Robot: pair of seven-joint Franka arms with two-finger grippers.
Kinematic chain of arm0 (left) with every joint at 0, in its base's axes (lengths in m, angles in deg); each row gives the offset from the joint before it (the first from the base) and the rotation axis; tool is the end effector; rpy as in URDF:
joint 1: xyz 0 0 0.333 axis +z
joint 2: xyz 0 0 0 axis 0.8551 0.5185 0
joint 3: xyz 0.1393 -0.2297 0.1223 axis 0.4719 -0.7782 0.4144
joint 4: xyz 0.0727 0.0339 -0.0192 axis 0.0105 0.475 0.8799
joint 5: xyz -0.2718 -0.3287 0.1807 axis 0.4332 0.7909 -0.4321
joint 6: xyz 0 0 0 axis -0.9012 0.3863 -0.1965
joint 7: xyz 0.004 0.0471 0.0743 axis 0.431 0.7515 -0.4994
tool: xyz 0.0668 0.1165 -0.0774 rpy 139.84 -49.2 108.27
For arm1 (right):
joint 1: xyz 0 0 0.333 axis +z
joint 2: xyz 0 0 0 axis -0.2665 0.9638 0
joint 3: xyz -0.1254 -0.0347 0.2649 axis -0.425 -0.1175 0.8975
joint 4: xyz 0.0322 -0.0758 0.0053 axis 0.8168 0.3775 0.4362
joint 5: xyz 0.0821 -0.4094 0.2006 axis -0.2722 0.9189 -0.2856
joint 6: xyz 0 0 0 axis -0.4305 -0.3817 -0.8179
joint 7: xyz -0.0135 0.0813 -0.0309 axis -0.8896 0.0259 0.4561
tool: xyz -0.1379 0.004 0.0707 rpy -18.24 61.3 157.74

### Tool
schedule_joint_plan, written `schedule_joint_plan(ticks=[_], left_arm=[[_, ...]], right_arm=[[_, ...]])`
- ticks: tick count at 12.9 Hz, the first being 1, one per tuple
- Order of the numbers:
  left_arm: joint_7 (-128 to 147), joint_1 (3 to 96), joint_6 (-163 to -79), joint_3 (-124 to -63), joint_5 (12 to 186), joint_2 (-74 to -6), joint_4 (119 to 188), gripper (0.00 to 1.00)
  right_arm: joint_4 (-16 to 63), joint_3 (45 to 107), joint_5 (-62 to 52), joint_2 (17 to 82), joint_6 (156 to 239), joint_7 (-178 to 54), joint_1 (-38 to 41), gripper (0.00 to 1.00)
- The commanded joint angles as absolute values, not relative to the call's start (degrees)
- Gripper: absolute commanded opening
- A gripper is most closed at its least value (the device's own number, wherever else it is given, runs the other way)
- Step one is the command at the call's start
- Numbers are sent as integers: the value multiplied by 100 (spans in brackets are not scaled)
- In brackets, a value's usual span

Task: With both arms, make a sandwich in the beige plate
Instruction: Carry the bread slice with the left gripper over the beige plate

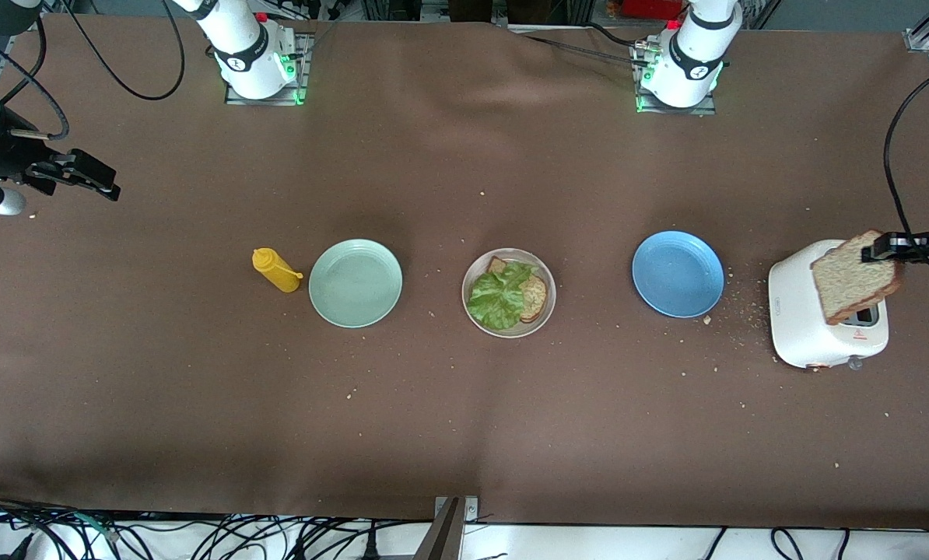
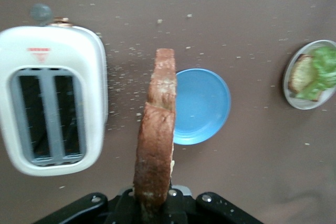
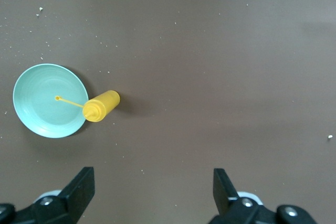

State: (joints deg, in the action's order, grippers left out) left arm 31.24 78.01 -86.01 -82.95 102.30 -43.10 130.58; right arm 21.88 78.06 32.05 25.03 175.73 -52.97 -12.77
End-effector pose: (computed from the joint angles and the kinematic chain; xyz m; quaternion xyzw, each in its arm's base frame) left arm 0.6806 0.1136 0.4165 0.9791 -0.0304 -0.1150 0.1648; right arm 0.6190 -0.0109 0.5021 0.9988 -0.0427 -0.0245 0.0048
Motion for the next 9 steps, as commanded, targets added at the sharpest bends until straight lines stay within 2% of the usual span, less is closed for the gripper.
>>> schedule_joint_plan(ticks=[1, 5, 9], left_arm=[[3243, 7531, -8315, -8312, 11293, -3856, 13039, 0], [3252, 6775, -8269, -8330, 12638, -2863, 13048, 0], [2623, 5791, -8909, -8321, 13272, -2623, 13065, 0]], right_arm=[[1800, 7913, 3038, 2739, 17238, -5434, -1589, 100], [1844, 7922, 3029, 2722, 17246, -5373, -1554, 100], [1914, 7939, 3029, 2687, 17290, -5373, -1554, 100]])
